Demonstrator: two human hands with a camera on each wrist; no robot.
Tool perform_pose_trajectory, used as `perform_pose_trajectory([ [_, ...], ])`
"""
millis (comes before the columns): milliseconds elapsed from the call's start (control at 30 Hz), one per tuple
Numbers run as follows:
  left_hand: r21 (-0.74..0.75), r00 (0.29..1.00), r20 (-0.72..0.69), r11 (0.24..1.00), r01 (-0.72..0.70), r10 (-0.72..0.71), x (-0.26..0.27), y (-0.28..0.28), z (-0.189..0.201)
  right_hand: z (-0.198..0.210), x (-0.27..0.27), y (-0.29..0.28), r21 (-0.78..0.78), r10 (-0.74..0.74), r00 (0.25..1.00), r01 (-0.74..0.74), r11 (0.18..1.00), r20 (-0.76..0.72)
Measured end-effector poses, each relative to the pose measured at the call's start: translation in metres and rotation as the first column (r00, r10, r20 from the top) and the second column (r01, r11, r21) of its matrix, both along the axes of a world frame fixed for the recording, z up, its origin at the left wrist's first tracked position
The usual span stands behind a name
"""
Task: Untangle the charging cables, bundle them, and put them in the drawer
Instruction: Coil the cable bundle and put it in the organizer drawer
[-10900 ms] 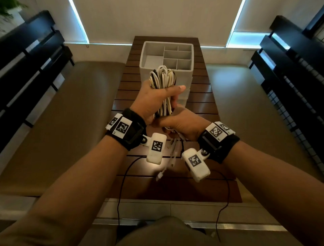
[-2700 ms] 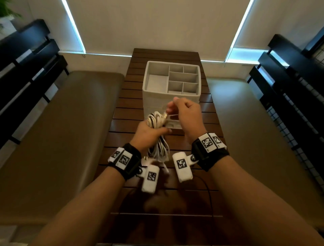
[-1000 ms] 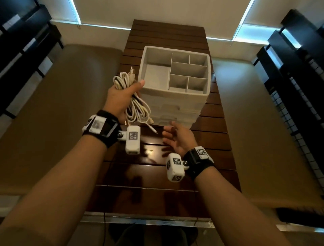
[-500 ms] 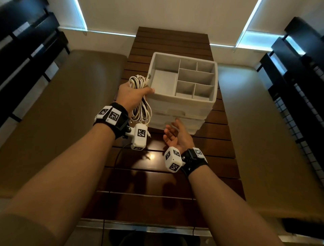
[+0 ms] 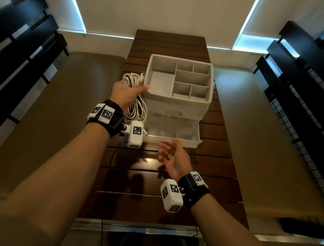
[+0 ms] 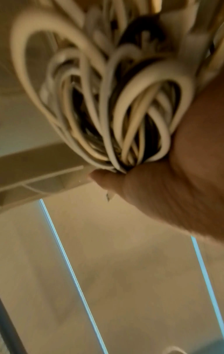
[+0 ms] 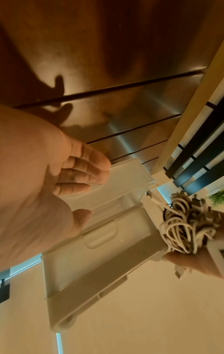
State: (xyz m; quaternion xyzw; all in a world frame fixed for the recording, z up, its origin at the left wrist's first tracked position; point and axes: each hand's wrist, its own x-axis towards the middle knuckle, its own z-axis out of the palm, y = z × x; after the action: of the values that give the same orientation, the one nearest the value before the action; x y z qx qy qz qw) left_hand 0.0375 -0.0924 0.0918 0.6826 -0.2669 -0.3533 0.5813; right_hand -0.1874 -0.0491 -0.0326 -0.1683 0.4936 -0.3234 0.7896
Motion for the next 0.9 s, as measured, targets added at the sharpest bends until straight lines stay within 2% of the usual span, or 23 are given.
perform_pose_trajectory([
  [67,-0.081,0.996,0.084,0.996,-0.026,0.033,-0.002,0.008,0.01,0.001,-0.004,0.0,-0.005,0.027,1.0,-0.026,1.0,0.016],
  [100,-0.111,0.985,0.17,0.994,0.006,0.013,-0.008,0.012,0.017,0.001,-0.007,-0.001,-0.011,0.05,0.999,-0.05,0.999,0.016],
  [167,-0.117,0.919,0.379,0.979,0.165,-0.109,-0.03,0.015,0.034,0.001,-0.015,-0.003,-0.023,0.113,0.994,-0.113,0.993,-0.003],
  [200,-0.087,0.854,0.481,0.959,0.269,-0.196,-0.046,0.014,0.04,0.001,-0.018,-0.004,-0.021,0.136,0.991,-0.137,0.99,-0.016],
  [233,-0.035,0.756,0.59,0.927,0.374,-0.283,-0.064,0.012,0.043,0.002,-0.02,-0.006,-0.015,0.151,0.988,-0.151,0.988,-0.021],
  [267,0.039,0.619,0.701,0.886,0.461,-0.353,-0.082,0.008,0.043,0.003,-0.022,-0.007,-0.011,0.159,0.987,-0.16,0.987,-0.021],
  [333,0.211,0.288,0.857,0.8,0.561,-0.428,-0.113,-0.002,0.028,0.006,-0.022,-0.008,-0.02,0.167,0.986,-0.167,0.986,-0.016],
  [367,0.309,0.137,0.877,0.759,0.573,-0.46,-0.123,-0.008,0.015,0.008,-0.021,-0.007,-0.02,0.166,0.986,-0.166,0.986,-0.009],
  [433,0.504,-0.122,0.842,0.687,0.523,-0.525,-0.134,-0.019,-0.015,0.011,-0.019,-0.006,-0.009,0.149,0.989,-0.148,0.989,0.009],
  [467,0.579,-0.224,0.807,0.66,0.478,-0.546,-0.136,-0.022,-0.029,0.013,-0.018,-0.007,-0.008,0.138,0.99,-0.138,0.99,0.006],
  [500,0.629,-0.294,0.775,0.641,0.44,-0.559,-0.136,-0.025,-0.04,0.014,-0.017,-0.008,-0.009,0.129,0.992,-0.129,0.992,-0.001],
  [533,0.652,-0.327,0.757,0.632,0.418,-0.566,-0.135,-0.027,-0.047,0.015,-0.016,-0.009,-0.009,0.127,0.992,-0.127,0.992,-0.014],
  [567,0.661,-0.329,0.75,0.629,0.41,-0.573,-0.134,-0.03,-0.053,0.016,-0.016,-0.011,-0.003,0.131,0.991,-0.131,0.991,-0.033],
  [767,0.713,-0.244,0.688,0.574,0.403,-0.683,-0.118,-0.044,-0.046,0.018,-0.013,-0.015,0.052,0.11,0.993,-0.108,0.993,-0.031],
  [900,0.694,-0.221,0.708,0.604,0.391,-0.67,-0.112,-0.043,-0.05,0.015,-0.011,-0.019,0.036,0.089,0.996,-0.089,0.995,0.009],
])
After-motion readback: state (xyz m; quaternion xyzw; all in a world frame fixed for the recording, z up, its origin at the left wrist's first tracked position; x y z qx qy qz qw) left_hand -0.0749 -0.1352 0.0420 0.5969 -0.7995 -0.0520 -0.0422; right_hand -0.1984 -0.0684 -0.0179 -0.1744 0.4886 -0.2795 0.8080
